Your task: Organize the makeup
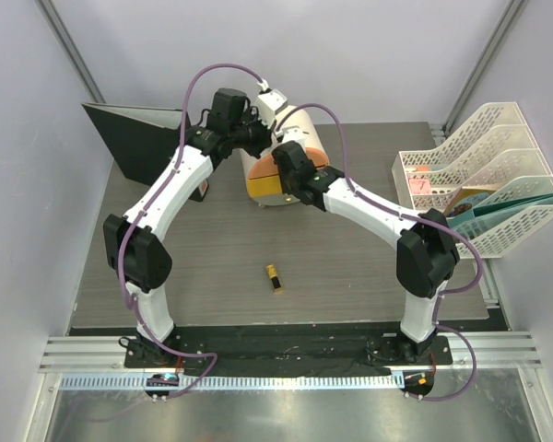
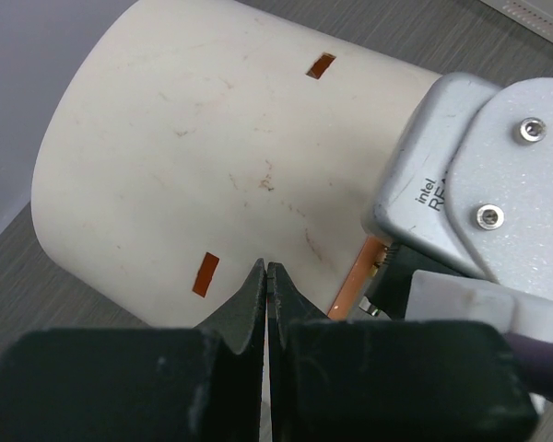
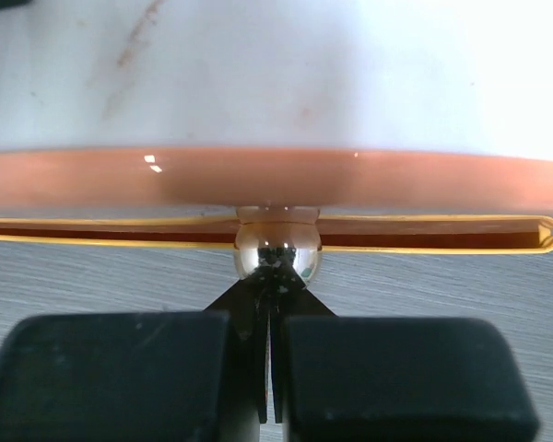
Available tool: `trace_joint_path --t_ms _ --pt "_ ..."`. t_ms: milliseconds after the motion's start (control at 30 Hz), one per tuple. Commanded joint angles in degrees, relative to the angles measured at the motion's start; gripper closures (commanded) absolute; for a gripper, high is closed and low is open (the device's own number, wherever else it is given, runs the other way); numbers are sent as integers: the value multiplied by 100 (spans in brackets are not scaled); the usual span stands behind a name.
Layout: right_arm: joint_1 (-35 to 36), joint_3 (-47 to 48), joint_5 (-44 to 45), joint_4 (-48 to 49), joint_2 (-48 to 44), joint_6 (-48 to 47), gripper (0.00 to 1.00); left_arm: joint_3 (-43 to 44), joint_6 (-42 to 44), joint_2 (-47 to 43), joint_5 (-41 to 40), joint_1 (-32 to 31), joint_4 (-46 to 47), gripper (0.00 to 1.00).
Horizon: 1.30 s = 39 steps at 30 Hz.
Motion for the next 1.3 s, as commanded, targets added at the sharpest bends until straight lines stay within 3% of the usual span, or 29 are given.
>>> trace_joint_path --t_ms 0,267,400,467,533,700,900,1267 --pt "16 139 205 409 -254 277 99 -29 88 89 -10 -20 -257 100" --pt "-115 -659 286 374 -1493 680 99 -82 114 62 16 -20 -240 100" --pt "-930 -1258 -1048 233 -1959 1681 99 -91 123 79 8 -20 -231 100" --pt "-1283 -1765 -2129 312 -1986 2349 99 -91 123 71 16 -20 -231 100" --pt "-1616 -2171 -3058 750 -2004 2892 99 -82 123 80 25 -20 -231 100" --pt "-1847 -3042 -4038 1918 -1811 3817 99 -99 114 80 43 -20 -231 100" --pt "-1847 -2894 -4619 2824 -1134 4380 99 -152 79 62 52 -20 -231 100" --pt "-1900 -2174 -4532 3546 -106 4970 99 -205 140 1 -28 -20 -284 100"
